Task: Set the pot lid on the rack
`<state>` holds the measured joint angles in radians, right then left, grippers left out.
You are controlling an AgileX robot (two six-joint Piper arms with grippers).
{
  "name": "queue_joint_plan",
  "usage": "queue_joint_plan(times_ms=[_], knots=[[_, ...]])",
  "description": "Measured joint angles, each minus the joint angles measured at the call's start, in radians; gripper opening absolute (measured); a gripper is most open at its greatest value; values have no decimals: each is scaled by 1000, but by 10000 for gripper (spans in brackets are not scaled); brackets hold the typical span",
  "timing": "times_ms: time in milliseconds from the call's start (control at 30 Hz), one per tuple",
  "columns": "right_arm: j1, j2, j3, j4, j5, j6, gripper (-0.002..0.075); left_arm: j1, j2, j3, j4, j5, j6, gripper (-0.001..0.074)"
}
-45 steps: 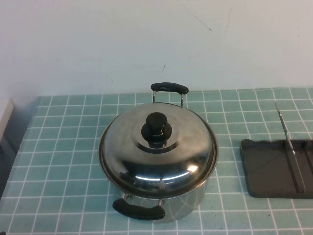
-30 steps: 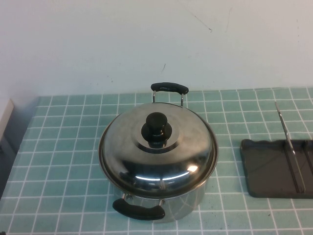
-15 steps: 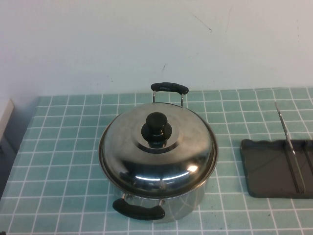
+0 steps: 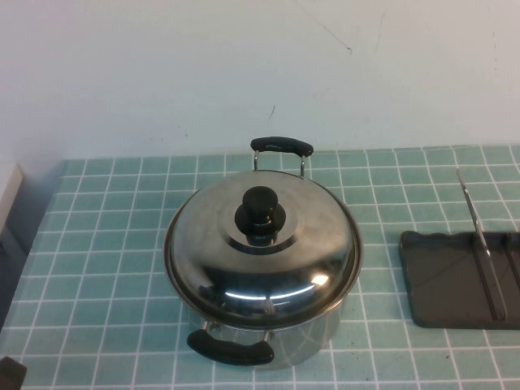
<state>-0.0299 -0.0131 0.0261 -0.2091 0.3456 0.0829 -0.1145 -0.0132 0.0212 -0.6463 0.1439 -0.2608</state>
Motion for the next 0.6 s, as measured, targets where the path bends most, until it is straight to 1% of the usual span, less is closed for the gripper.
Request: queue_joint_plan(times_ms=[300, 367, 433, 533, 600], knots=[[0, 0, 0, 0, 0, 0, -1, 0, 0, 0, -89, -137, -27, -3], [0, 0, 0, 0, 0, 0, -1, 0, 0, -33, -56, -115, 32, -3], [0, 0, 0, 0, 0, 0, -1, 0, 23, -108, 8, -37, 124, -4], [0, 0, 0, 0, 0, 0, -1, 0, 142, -266, 79, 75, 293, -4], [0, 0, 0, 0, 0, 0, -1, 0, 243, -357, 95, 117, 389, -3]])
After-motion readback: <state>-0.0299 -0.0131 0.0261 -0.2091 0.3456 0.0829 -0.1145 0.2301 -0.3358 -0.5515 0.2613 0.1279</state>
